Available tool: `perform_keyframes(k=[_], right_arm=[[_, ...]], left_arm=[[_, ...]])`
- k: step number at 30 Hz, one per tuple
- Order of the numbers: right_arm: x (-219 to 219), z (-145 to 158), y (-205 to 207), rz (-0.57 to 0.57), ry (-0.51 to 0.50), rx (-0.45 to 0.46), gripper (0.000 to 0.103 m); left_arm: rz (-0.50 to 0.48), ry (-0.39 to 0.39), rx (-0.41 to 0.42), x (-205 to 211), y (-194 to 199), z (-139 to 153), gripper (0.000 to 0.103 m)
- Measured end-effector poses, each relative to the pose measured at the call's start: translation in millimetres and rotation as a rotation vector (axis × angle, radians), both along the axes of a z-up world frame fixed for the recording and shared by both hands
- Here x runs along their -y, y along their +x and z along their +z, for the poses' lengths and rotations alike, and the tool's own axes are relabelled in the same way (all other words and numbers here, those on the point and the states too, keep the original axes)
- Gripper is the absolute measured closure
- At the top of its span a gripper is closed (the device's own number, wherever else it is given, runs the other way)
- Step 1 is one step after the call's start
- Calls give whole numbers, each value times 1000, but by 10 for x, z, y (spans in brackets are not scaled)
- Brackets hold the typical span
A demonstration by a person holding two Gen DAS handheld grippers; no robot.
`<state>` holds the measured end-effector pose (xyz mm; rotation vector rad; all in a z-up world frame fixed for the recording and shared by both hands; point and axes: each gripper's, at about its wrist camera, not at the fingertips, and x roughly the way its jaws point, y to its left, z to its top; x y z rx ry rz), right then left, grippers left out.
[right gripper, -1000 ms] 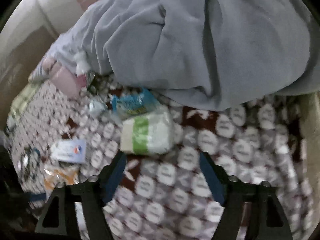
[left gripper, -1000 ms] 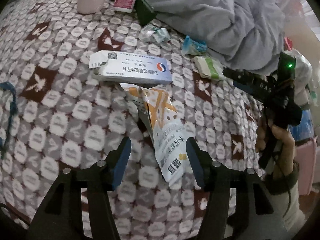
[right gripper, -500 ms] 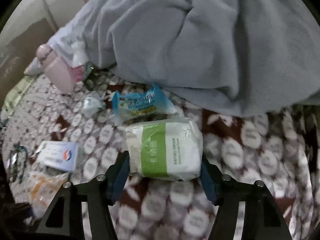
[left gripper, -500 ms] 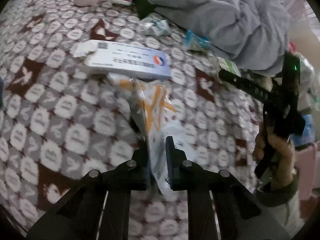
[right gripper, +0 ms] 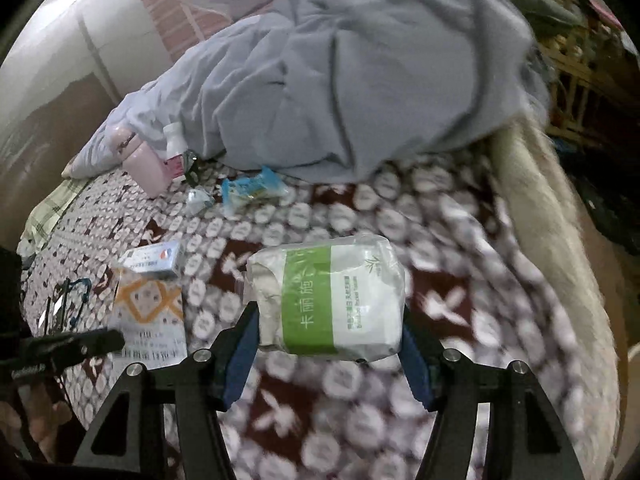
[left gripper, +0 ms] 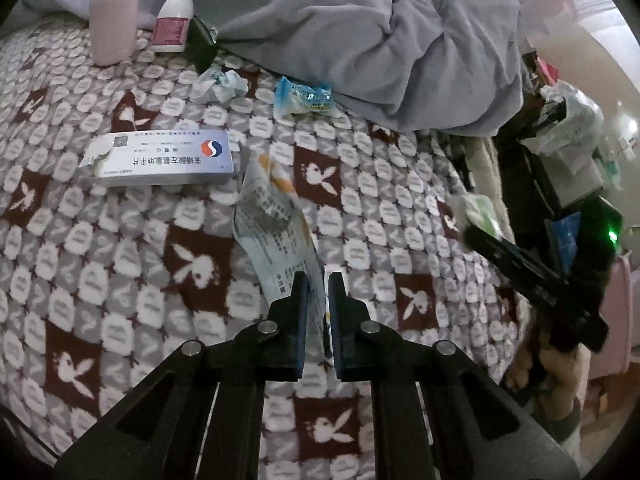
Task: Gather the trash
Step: 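Grasp the white-green tissue package with the right tool while the left tool holds the wrapper, then carry the wrapper and tissue package over the cream bucket with both tools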
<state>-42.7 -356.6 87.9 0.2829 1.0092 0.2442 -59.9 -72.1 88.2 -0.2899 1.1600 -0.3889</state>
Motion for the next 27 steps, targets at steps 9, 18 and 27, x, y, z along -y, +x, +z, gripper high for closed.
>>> perform_keyframes(k=[9, 18, 27], right_arm=[[135, -37, -165, -11, 45, -22, 40], [152, 8, -245, -11, 47, -12, 40], [362, 170, -400, -49, 39, 27, 40]], left_arm=[[107, 4, -63, -160, 67, -287, 59], [125, 16, -80, -162, 146, -525, 85], [21, -58, 7, 247, 49, -73, 88]])
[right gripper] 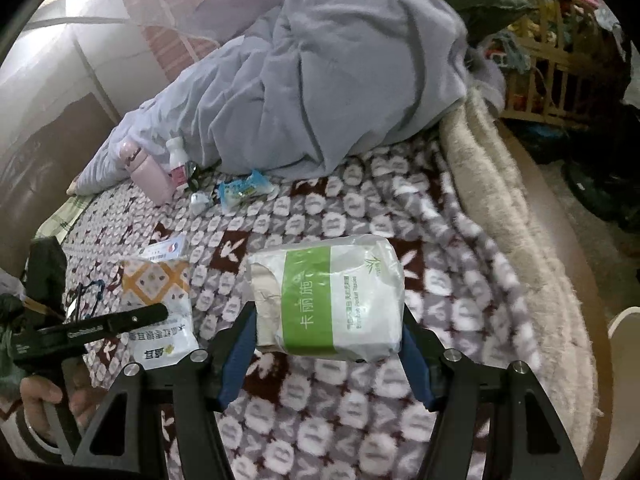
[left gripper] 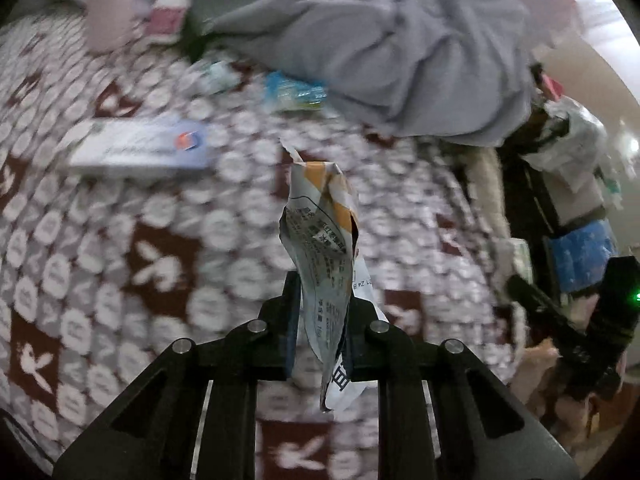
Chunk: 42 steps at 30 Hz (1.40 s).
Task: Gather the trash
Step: 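Carry the wrapper and tissue package over the cream bucket with both tools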
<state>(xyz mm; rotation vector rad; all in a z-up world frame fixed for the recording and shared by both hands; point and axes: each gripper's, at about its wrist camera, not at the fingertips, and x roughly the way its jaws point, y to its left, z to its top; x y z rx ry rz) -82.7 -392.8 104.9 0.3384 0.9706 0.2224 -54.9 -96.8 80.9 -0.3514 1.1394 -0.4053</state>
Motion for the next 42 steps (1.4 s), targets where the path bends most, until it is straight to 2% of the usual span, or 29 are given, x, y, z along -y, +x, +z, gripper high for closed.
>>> perform_keyframes(k=[5, 17, 22, 32, 42], right_arm=[[219, 69, -126, -40, -22, 12, 40], [1048, 105, -577, -213, -66, 9, 40], [1444, 59, -806, -299, -78, -3, 40], [2209, -173, -1244, -481, -66, -67, 40], [2634, -284, -1520, -584, -61, -98, 40]], left_arm=[[-87, 31, 56, 486, -38, 203, 88], [-300, 49, 153, 1673, -189, 503, 88], [-397, 29, 169, 2222, -247, 578, 88], [-535, -1, 162, 3074, -426, 551, 88], [-617, 20, 167, 3660, -578, 503, 88]])
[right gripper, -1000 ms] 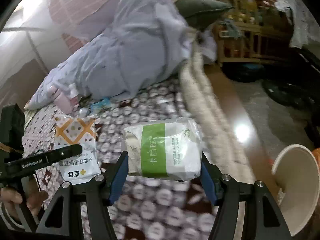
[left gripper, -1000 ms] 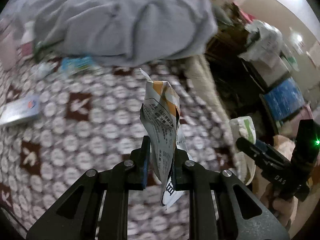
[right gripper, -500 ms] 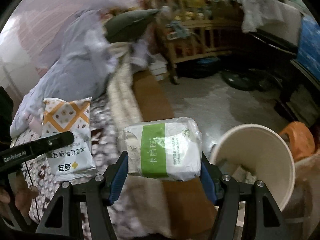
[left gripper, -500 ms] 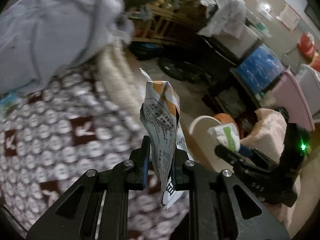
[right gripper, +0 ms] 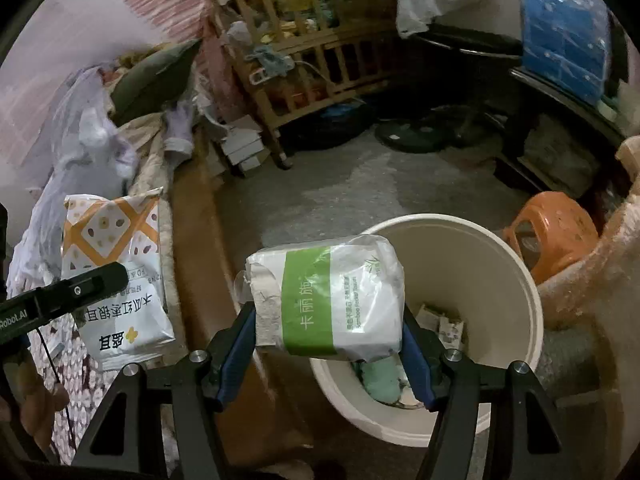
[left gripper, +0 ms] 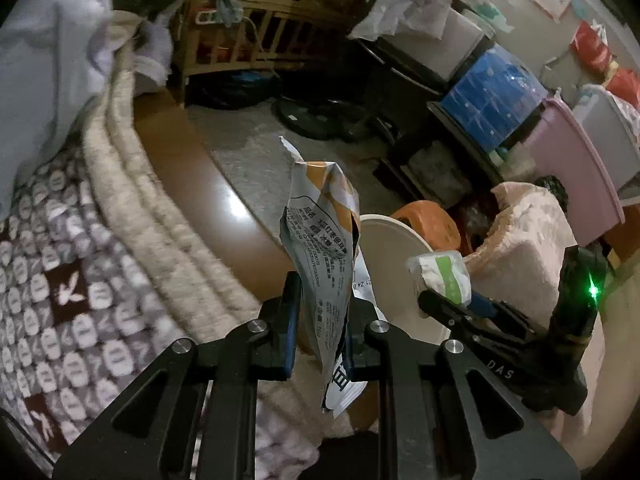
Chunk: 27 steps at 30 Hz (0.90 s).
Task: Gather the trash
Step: 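Carry the wrapper and tissue package over the cream bucket with both tools, then open the right tool to drop the package while the left tool drops the wrapper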
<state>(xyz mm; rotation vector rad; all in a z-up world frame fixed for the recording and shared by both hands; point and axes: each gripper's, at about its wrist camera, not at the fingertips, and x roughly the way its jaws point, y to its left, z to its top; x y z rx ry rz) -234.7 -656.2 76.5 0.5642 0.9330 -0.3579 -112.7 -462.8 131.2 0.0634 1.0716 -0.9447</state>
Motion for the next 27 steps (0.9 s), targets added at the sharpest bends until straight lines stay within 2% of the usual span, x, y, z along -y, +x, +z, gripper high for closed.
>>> perform_keyframes(k=[9, 27], right_arm=[[205, -111, -149, -47, 4, -31, 39], [547, -406, -396, -144, 33, -86, 38]], left_arm=[[-46, 16, 11, 355, -105, -76, 88], [-130, 21, -22, 870, -252, -314, 88]])
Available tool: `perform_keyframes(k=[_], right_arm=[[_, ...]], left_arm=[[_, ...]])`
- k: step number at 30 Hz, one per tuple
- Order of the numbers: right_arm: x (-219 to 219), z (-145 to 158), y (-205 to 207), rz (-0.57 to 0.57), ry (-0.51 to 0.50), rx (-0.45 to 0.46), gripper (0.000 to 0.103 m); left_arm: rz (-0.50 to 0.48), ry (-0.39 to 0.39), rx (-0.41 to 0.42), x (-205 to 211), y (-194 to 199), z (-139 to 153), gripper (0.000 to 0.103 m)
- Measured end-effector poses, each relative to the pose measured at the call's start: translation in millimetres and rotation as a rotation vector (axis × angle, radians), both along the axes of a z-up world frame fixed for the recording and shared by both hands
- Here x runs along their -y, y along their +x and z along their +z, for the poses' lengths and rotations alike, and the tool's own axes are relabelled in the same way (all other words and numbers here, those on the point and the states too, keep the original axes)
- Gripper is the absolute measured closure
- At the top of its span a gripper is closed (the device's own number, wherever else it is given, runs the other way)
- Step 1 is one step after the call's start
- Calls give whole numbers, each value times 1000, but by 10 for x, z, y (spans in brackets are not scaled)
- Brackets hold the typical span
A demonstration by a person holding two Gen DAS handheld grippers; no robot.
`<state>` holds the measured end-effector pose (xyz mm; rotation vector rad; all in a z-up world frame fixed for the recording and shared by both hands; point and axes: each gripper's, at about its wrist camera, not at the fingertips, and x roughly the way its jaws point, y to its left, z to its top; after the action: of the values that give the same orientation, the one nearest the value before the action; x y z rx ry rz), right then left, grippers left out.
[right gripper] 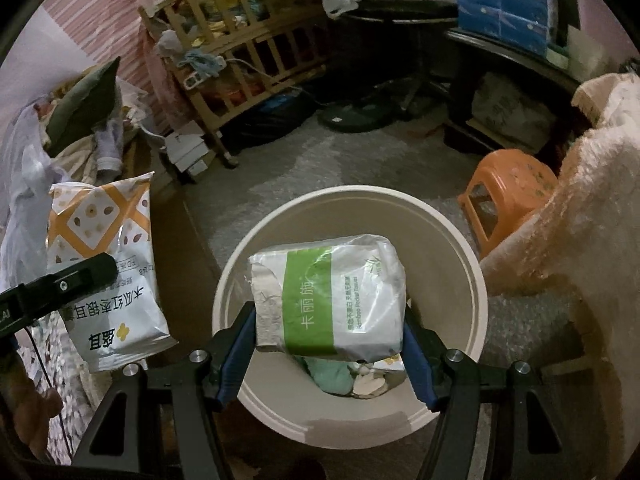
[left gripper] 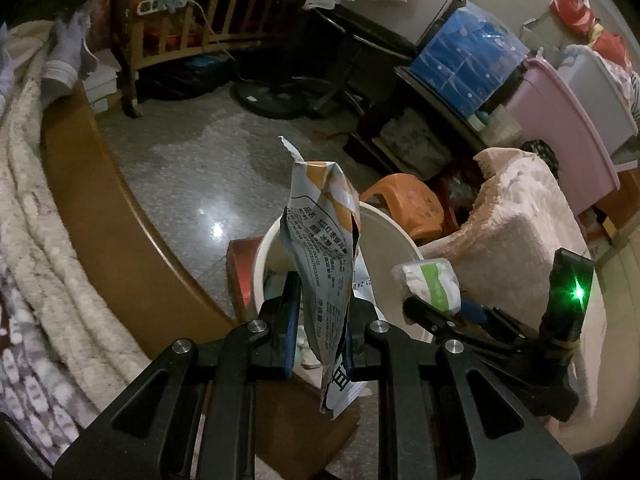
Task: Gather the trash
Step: 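Open the right tool to drop the package while the left tool drops the wrapper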
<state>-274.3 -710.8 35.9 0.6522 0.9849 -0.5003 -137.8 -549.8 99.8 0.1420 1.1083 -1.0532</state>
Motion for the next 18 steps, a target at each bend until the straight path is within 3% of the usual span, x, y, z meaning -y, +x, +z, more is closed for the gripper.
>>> perform_keyframes(k=[6, 7, 8, 10, 18], right_arm=[[56, -84, -4, -29, 9, -24, 34], [55, -83, -5, -32, 6, -24, 33], [57, -78, -5, -39, -1, -24, 32], [53, -68, -9, -50, -3, -18, 28], [-29, -73, 52, -30, 16, -21, 27]], left_arm=[[-17, -9, -17, 34, -2, -65, 82], [-20, -4, -17, 37, -7, -72, 72], [-18, -2, -17, 34, -14, -75, 54], [-9, -32, -22, -13, -11, -58, 45], [54, -6, 12, -239, 48, -11, 45]])
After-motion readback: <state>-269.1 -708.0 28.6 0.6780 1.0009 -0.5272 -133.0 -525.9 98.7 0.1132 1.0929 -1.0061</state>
